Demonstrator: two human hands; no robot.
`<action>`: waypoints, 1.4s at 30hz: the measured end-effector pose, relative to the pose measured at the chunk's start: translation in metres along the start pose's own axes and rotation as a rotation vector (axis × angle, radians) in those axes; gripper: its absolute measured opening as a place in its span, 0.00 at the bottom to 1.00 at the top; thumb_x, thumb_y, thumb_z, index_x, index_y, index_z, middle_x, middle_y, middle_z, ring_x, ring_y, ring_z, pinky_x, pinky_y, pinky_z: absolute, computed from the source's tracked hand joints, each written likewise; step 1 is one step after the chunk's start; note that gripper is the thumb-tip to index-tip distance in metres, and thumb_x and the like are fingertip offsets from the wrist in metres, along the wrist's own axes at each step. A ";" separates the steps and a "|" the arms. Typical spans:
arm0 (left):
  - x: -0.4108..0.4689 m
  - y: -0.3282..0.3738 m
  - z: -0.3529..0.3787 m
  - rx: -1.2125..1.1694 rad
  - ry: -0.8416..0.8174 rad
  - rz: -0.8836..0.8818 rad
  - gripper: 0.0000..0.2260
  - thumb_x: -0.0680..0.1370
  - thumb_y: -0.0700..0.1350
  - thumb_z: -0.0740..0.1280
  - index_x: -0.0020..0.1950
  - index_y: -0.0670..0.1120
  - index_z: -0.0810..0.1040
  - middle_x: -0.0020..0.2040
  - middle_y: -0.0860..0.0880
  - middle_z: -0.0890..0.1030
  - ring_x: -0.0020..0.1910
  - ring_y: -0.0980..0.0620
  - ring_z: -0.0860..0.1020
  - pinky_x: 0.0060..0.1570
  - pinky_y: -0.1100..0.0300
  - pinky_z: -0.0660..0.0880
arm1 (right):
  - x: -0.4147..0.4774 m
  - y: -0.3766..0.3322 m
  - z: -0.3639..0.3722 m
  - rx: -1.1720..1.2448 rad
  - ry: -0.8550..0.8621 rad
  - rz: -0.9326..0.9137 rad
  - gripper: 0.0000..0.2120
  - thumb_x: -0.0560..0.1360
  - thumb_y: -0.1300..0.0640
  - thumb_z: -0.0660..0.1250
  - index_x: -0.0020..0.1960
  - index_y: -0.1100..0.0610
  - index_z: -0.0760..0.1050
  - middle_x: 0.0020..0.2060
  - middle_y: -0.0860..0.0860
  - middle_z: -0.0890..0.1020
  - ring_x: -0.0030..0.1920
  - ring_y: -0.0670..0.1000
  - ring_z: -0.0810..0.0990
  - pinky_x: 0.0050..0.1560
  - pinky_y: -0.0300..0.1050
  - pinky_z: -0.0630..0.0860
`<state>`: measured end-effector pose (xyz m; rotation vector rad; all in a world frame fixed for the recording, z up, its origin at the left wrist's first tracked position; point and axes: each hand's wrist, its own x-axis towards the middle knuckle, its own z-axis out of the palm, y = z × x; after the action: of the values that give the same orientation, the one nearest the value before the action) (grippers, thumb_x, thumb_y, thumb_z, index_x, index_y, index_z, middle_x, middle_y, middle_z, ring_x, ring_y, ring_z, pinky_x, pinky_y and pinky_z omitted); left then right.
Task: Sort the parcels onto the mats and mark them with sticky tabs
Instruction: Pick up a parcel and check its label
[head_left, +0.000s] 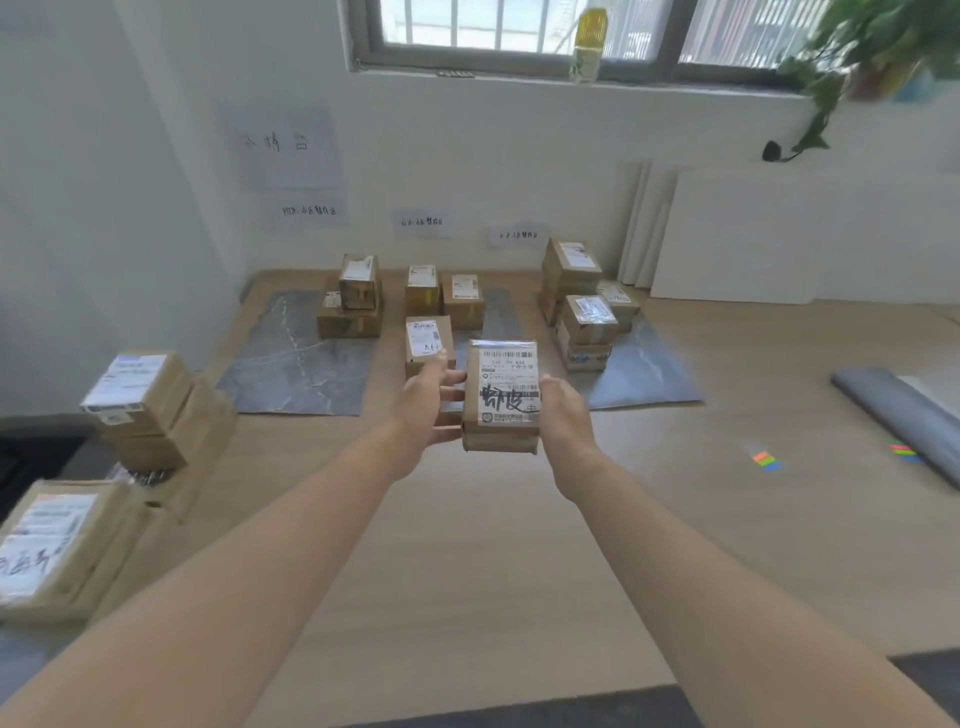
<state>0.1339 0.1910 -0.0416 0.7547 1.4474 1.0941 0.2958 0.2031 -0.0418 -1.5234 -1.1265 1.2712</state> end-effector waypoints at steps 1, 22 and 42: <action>0.004 -0.009 0.003 -0.006 0.005 -0.018 0.25 0.83 0.63 0.53 0.59 0.46 0.81 0.52 0.46 0.85 0.50 0.44 0.84 0.55 0.48 0.81 | 0.005 0.010 -0.001 -0.001 -0.005 0.022 0.15 0.85 0.52 0.54 0.48 0.52 0.77 0.45 0.49 0.84 0.44 0.48 0.81 0.39 0.42 0.73; 0.071 -0.211 0.030 -0.011 0.050 -0.409 0.22 0.85 0.59 0.51 0.64 0.49 0.79 0.51 0.51 0.81 0.51 0.51 0.79 0.57 0.54 0.74 | 0.060 0.211 -0.008 -0.137 -0.136 0.464 0.17 0.85 0.48 0.53 0.54 0.52 0.79 0.47 0.46 0.84 0.47 0.45 0.80 0.41 0.39 0.69; 0.079 -0.096 0.070 0.173 -0.129 -0.192 0.27 0.84 0.62 0.51 0.79 0.51 0.63 0.78 0.46 0.65 0.78 0.44 0.62 0.75 0.47 0.62 | 0.066 0.126 -0.055 -0.008 0.112 0.352 0.19 0.84 0.46 0.55 0.68 0.53 0.75 0.67 0.52 0.77 0.66 0.54 0.75 0.72 0.52 0.68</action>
<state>0.1995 0.2419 -0.1572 0.7753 1.4835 0.7682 0.3714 0.2328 -0.1712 -1.8313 -0.8154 1.3909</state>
